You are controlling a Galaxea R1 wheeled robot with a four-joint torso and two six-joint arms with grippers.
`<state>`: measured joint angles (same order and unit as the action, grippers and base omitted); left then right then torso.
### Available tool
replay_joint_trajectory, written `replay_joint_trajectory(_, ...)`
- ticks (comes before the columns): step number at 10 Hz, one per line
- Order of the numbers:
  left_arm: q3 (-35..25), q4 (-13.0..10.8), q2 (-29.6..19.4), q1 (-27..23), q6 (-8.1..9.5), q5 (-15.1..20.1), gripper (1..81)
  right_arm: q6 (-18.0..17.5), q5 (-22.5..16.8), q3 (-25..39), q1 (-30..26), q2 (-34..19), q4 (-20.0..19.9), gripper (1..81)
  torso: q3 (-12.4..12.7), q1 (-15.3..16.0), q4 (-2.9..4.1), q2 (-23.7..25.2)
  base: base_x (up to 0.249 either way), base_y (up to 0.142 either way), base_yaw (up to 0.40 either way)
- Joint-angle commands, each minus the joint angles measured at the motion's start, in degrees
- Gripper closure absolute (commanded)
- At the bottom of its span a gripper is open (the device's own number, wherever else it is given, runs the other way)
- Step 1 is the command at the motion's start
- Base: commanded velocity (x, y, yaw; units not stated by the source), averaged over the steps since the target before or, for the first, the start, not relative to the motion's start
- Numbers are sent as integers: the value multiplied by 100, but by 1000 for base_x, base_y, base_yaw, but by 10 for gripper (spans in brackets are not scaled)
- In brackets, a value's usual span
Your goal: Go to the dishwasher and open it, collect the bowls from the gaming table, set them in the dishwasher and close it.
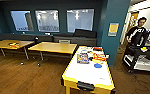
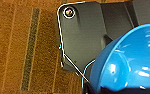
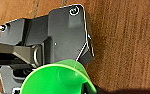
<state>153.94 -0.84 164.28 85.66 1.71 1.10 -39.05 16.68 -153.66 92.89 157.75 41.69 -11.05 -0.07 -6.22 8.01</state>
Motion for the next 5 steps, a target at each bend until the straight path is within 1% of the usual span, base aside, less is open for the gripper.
replay_joint_trajectory(1,180,-4,-141,-160,-12,356,811,2,-209,-57,-196,-223,50,811,0,7,0,0,-101,0,0)
replay_joint_trajectory(3,469,40,-159,-124,-12,312,811,-6,-217,-93,-196,-241,94,811,0,7,0,0,-92,0,0)
replay_joint_trajectory(5,479,-30,-27,-124,-12,321,811,-6,-217,-93,-196,-232,102,811,0,7,0,0,-92,0,0)
